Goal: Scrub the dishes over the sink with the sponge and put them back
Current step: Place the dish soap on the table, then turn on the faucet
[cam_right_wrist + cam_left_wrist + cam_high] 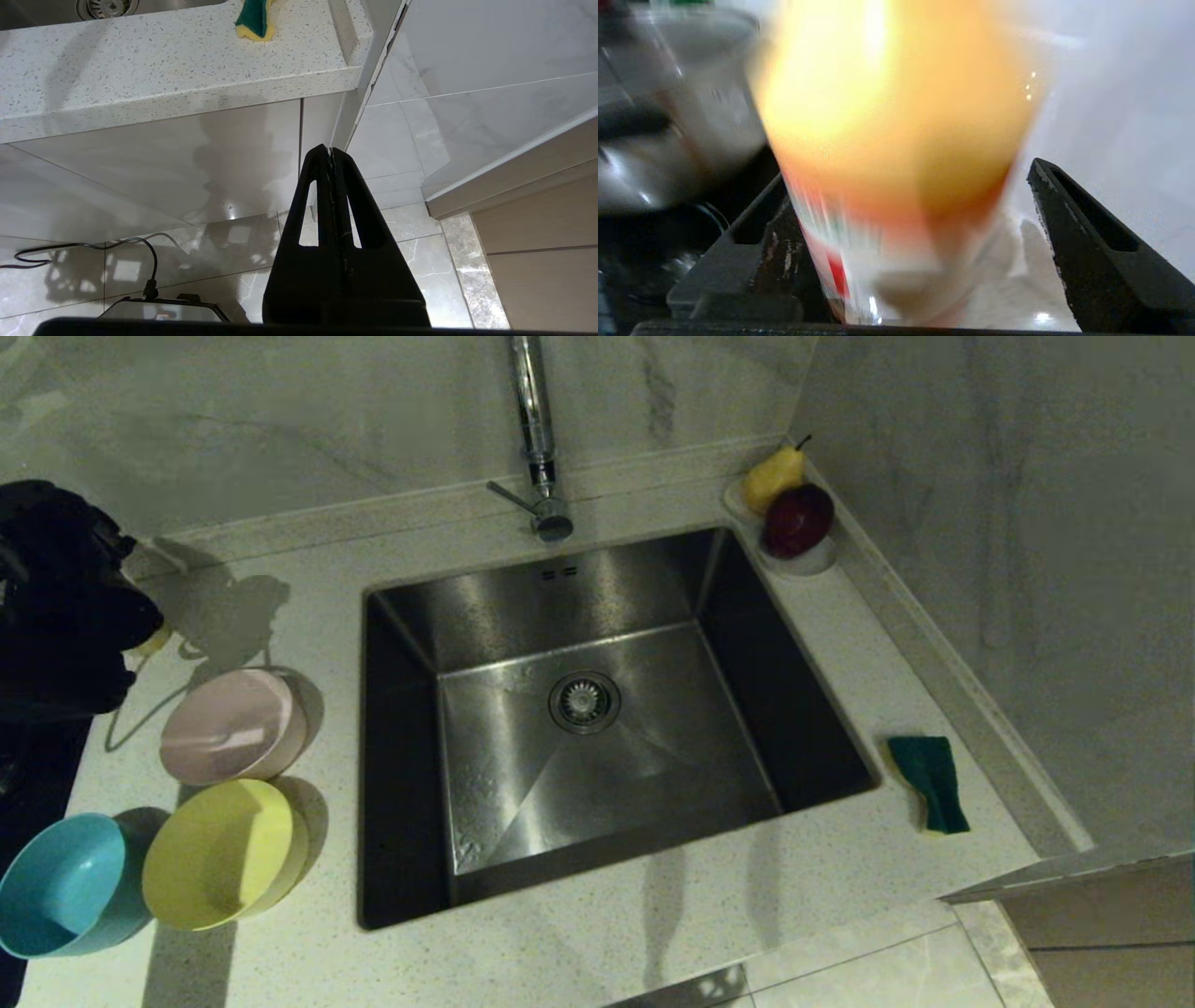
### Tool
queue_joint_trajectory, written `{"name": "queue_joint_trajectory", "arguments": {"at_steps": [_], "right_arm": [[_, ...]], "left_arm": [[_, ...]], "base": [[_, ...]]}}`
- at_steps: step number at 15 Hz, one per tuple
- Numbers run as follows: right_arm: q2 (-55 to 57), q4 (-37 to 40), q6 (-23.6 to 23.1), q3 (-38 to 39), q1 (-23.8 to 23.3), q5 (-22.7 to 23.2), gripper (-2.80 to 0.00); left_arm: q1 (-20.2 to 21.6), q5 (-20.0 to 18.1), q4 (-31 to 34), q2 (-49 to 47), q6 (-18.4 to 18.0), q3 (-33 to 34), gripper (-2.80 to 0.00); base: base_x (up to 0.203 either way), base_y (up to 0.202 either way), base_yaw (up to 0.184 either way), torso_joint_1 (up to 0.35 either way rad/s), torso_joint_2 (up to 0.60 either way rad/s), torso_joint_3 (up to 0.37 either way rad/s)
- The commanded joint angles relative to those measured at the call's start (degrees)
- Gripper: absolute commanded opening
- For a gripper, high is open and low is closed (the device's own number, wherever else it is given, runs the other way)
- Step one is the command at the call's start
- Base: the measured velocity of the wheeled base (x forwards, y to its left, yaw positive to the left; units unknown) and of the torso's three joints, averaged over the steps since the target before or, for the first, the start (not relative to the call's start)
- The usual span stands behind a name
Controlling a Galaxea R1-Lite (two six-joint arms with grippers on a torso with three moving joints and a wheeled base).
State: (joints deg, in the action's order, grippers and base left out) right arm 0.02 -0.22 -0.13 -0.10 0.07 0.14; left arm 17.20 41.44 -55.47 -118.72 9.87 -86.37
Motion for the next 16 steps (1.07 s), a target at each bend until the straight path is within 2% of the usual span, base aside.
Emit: {"name": "queue_joint_trajectory", "arguments": {"at_steps": [1,5,6,11,13,16], "right_arm": [[0.0,0.0,0.0,0.0,0.0,0.0,-2.8],[0.0,0.0,0.0,0.0,0.0,0.0,-2.8],[0.0,0.0,0.0,0.0,0.0,0.0,-2.8],[0.0,0.0,0.0,0.0,0.0,0.0,-2.8],[0.0,0.0,0.0,0.0,0.0,0.0,-2.8],[0.0,0.0,0.0,0.0,0.0,0.0,-2.8]], "left_arm": [[0.0,-0.1,3.6,8.7,0.5,0.4,0.0],[0.0,-0.2,9.5,20.0,0.5,0.4,0.0],[0.0,-0.3,11.2,23.1,0.4,0.4,-2.8],[0.0,-3.5,22.0,38.8,-0.1,1.3,-2.8],[-0.1,-8.6,29.1,45.6,-0.5,3.9,-2.8],[-1.0,-19.6,48.7,55.4,-1.0,8.7,-2.8]], "base": [[0.0,0.0,0.0,0.0,0.0,0.0],[0.0,0.0,0.0,0.0,0.0,0.0],[0.0,0.0,0.0,0.0,0.0,0.0],[0.0,0.0,0.0,0.0,0.0,0.0],[0.0,0.0,0.0,0.0,0.0,0.0],[0.0,0.0,0.0,0.0,0.0,0.0]]}}
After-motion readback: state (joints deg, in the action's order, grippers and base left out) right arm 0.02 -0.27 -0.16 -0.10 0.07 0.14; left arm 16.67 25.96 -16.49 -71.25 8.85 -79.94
